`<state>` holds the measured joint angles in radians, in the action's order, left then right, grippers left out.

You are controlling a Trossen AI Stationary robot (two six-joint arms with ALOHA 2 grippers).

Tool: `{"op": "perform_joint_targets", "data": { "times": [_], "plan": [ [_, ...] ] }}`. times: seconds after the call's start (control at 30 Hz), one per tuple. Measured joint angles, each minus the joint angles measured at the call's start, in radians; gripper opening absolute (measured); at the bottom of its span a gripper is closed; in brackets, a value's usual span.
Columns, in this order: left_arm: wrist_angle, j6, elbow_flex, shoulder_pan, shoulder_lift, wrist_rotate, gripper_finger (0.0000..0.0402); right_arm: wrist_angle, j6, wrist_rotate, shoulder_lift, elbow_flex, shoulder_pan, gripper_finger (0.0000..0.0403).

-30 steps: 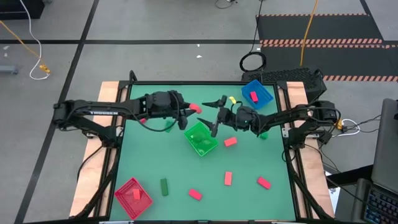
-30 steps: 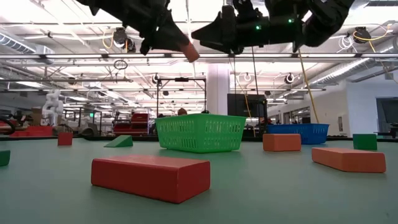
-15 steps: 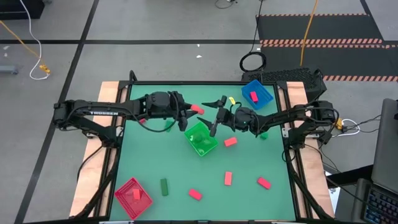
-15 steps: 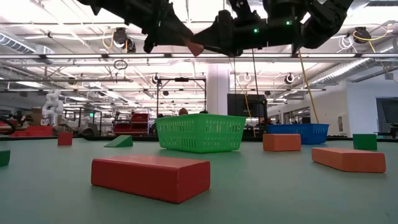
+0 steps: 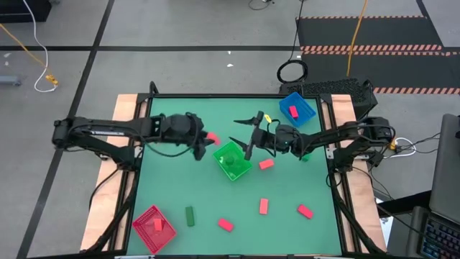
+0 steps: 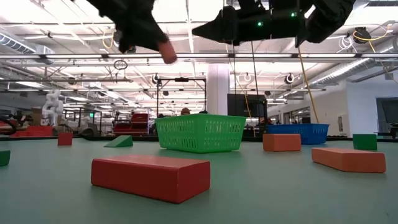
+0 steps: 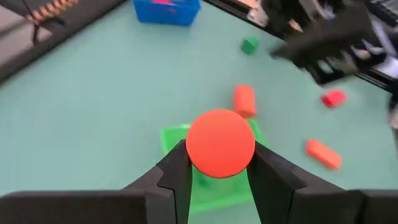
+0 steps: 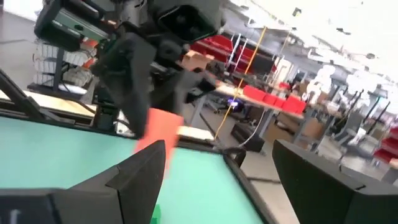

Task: Sort & place blocks by color
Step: Put the pink block into the red bin

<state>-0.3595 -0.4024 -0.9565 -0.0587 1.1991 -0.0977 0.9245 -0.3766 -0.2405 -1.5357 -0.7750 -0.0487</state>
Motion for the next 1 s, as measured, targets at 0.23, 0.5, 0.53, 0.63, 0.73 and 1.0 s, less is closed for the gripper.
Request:
{"op": "perform_joint_targets", "data": {
  "times": [0.23, 0.5, 0.53, 0.63, 0.73, 1.0],
  "plan": [
    [-0.110, -0.190, 0.001, 0.262, -0.038, 0.001, 0.0126, -0.061, -0.055, -0.111, 0.065, 0.001, 0.005, 0.0288],
    [-0.142, -0.538, 0.001, 0.580, -0.033, -0.014, 0.0126, -0.085, -0.038, -0.157, 0.174, 0.051, 0.005, 0.0288],
    [-0.146, -0.574, 0.001, 0.617, -0.031, -0.018, 0.0126, -0.086, -0.029, -0.157, 0.190, 0.057, 0.005, 0.0288],
    [-0.153, -0.624, 0.001, 0.730, -0.023, -0.022, 0.0126, -0.083, -0.015, -0.156, 0.234, 0.075, 0.005, 0.0288],
    [-0.179, -0.660, 0.001, 0.837, -0.016, -0.042, 0.0126, -0.084, -0.003, -0.153, 0.275, 0.098, 0.005, 0.0288],
    [-0.242, -0.723, 0.001, 1.048, 0.044, -0.101, 0.0126, -0.081, -0.002, -0.152, 0.348, 0.134, 0.005, 0.0288]
  ]
}}
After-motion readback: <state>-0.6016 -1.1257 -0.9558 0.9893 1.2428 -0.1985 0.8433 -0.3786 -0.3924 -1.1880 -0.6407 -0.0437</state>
